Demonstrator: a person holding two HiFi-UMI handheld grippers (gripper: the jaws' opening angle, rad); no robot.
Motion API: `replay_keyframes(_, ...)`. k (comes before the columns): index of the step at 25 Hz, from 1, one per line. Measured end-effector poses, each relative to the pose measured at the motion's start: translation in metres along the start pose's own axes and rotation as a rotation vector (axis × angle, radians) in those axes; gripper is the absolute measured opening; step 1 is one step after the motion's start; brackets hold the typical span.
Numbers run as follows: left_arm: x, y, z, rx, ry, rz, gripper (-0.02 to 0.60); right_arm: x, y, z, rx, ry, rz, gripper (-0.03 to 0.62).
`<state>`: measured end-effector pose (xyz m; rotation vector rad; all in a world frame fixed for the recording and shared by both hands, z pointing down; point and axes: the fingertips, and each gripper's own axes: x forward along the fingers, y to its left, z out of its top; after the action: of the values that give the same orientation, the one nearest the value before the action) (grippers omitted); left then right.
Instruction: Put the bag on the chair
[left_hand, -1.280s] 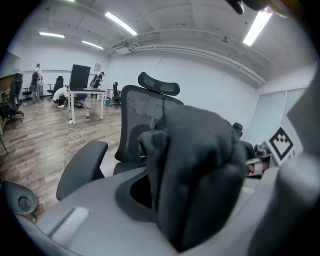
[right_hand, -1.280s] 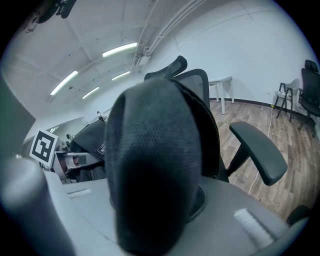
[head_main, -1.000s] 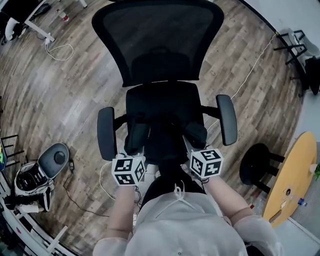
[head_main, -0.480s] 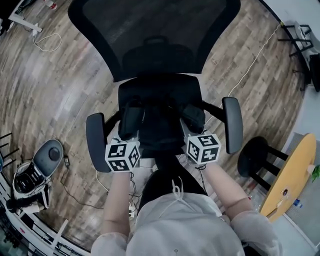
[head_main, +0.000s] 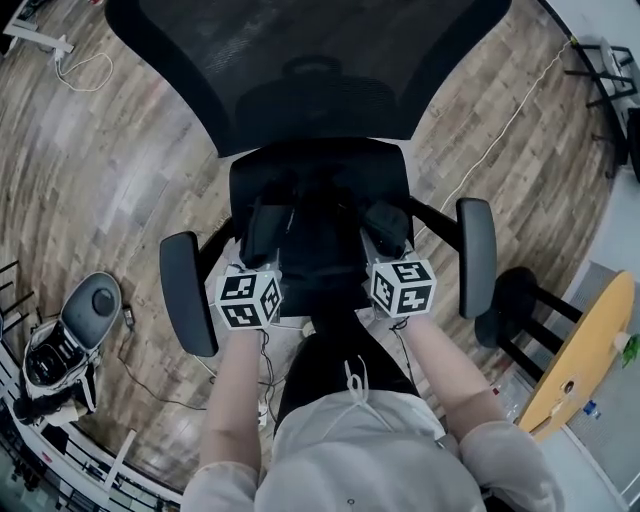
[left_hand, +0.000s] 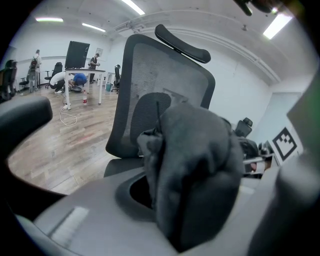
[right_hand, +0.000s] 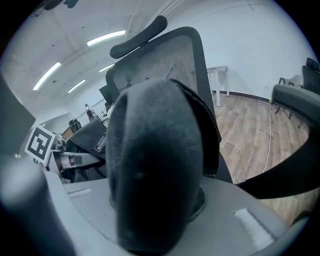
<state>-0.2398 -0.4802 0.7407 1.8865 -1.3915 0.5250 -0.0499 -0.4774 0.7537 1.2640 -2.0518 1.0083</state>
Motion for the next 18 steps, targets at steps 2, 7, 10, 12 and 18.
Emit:
replay_keyframes(2, 0.004, 0.001, -0.003, 0.002, -0.004, -0.002, 0.067, 0.005, -0.003, -0.004, -0.007, -0.002, 0.0, 0.032)
replay_keyframes(7, 0.015, 0.003, -0.011, 0.007, 0.006, -0.003, 0.071, 0.012, -0.012, -0.012, 0.002, -0.009, 0.0, 0.037)
replay_keyframes(10, 0.023, 0.004, -0.019, 0.007, 0.024, 0.0, 0.072, 0.017, -0.019, -0.02, 0.017, -0.003, -0.014, 0.044)
replay_keyframes(12, 0.029, 0.005, -0.025, 0.005, 0.039, 0.001, 0.072, 0.02, -0.023, -0.024, 0.026, -0.002, -0.021, 0.054)
replay_keyframes(18, 0.045, 0.014, -0.05, 0.007, 0.079, 0.018, 0.083, 0.034, -0.028, -0.042, 0.002, 0.013, -0.029, 0.064)
